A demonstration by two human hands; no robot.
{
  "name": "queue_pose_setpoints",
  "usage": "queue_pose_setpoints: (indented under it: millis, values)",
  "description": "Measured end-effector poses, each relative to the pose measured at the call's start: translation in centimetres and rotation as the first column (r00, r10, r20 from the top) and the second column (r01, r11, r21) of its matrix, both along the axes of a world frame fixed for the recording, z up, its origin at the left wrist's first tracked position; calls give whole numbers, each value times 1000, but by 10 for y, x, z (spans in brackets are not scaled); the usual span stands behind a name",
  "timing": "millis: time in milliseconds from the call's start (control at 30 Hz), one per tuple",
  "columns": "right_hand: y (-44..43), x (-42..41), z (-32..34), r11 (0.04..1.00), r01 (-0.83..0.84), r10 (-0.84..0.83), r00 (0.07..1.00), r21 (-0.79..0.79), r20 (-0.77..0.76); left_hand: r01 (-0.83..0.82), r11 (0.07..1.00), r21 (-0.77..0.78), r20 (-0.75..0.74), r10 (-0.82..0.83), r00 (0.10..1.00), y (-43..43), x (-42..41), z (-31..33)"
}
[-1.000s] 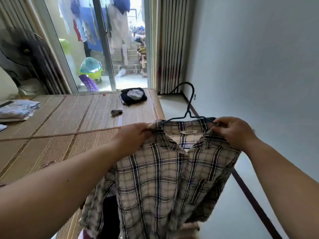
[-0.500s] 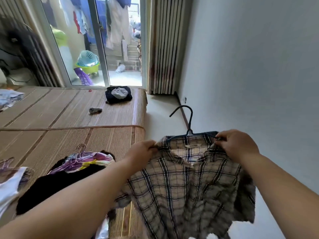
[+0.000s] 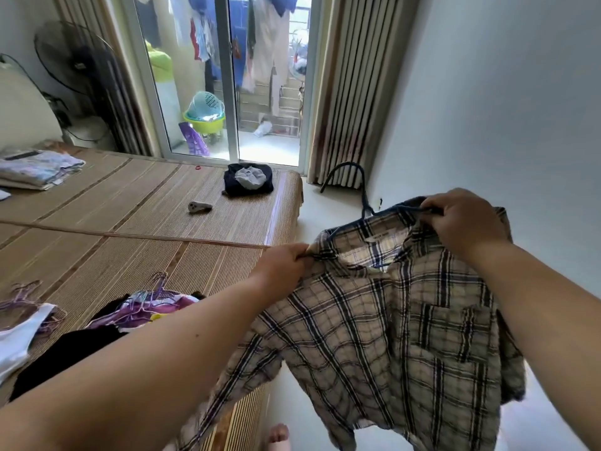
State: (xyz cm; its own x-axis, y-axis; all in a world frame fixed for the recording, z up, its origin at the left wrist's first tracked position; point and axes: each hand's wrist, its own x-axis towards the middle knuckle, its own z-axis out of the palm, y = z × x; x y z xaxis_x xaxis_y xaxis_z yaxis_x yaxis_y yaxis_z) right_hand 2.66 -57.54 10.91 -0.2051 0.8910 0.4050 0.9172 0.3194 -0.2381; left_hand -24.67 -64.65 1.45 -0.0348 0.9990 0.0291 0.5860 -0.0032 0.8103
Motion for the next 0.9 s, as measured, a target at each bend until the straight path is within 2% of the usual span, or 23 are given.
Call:
queue_pose_setpoints:
  millis: [200, 300, 433, 533, 667, 733, 900]
  values:
    - [123, -52, -24, 997, -74, 74, 997, -33, 5, -52, 995, -80, 12, 53, 998, 100, -46, -29]
    - [195, -88, -29, 995, -87, 87, 996, -38, -4, -60, 989, -135, 66, 70, 995, 158, -71, -35]
    - [283, -132, -22, 993, -115, 115, 993, 5, -31, -90, 982, -163, 102, 108, 989, 231, -92, -33]
    - [345, -161, -18, 990, -138, 139, 990, 40, -30, -76, 975, -210, 238, 127, 963, 279, -102, -37]
    - [416, -202, -28, 967, -249, 252, 966, -52, 54, -79, 954, -289, 309, 170, 936, 322, -121, -56]
    - [451, -229, -43, 945, -313, 320, 944, -91, 82, -123, 939, -320, 284, 219, 933, 339, -138, -71]
    - [542, -312, -101, 858, -467, 496, 862, -213, 107, -348, 852, -392, 91, 412, 907, 388, -194, -114]
